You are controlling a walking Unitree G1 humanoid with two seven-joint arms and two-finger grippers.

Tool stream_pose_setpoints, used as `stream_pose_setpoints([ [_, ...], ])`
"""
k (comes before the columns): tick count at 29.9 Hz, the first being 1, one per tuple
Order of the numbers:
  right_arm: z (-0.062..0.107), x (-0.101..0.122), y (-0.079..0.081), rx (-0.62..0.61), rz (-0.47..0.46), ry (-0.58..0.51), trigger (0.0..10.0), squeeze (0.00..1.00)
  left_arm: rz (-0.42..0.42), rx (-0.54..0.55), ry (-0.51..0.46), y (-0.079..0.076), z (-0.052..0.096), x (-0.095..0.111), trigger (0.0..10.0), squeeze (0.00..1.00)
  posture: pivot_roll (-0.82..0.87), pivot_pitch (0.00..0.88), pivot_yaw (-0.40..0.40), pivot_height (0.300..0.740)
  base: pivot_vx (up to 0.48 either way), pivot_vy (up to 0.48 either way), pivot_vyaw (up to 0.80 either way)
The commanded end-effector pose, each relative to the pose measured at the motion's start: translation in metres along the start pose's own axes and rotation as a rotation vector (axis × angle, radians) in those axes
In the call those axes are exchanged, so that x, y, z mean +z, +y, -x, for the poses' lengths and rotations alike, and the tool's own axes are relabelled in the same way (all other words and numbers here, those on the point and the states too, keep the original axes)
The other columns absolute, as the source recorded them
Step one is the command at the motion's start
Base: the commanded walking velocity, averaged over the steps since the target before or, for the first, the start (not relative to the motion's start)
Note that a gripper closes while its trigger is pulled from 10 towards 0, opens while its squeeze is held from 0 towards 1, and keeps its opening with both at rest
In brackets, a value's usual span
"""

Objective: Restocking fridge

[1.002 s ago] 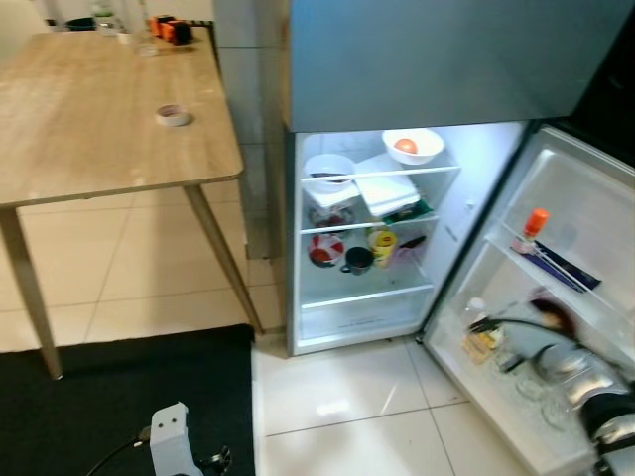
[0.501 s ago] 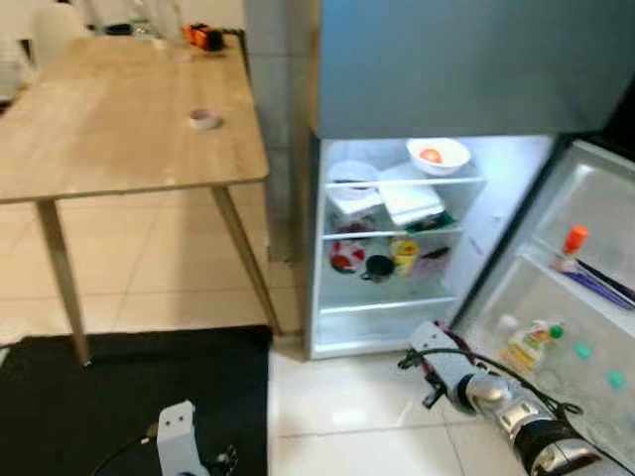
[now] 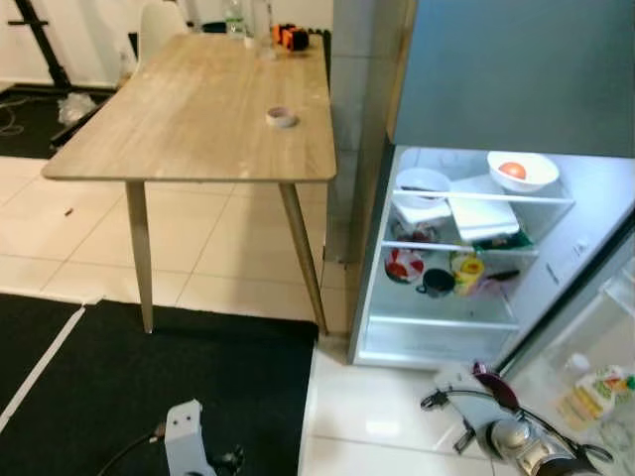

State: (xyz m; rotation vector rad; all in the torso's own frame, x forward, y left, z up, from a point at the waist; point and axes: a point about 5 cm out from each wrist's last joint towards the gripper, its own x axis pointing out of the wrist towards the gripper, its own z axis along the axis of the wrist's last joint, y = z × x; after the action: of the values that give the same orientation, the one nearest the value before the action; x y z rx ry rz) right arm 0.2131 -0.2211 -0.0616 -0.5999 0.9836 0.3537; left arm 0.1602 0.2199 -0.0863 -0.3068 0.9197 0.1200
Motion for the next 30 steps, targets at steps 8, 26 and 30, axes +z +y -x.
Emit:
stream_pose_setpoints([
  [8, 0.005, -0.042, 0.013, -0.024, -0.089, 0.122, 10.0, 0.0, -0.009, -0.014, 0.02, -0.003, 0.0, -0.004, 10.0, 0.0, 0.0, 0.0, -0.06, 0.74, 0.0, -0.469, 0.0],
  [26, 0.011, -0.071, 0.027, -0.015, -0.066, 0.193, 10.0, 0.0, -0.028, 0.004, 0.024, -0.007, -0.002, -0.003, 10.0, 0.0, -0.01, 0.0, -0.062, 0.74, 0.0, -0.151, 0.0],
  [30, 0.008, -0.053, 0.015, -0.049, -0.023, 0.12, 10.0, 0.0, -0.013, 0.012, 0.012, -0.006, -0.002, -0.001, 10.0, 0.0, -0.01, 0.0, -0.062, 0.74, 0.0, 0.0, 0.0],
])
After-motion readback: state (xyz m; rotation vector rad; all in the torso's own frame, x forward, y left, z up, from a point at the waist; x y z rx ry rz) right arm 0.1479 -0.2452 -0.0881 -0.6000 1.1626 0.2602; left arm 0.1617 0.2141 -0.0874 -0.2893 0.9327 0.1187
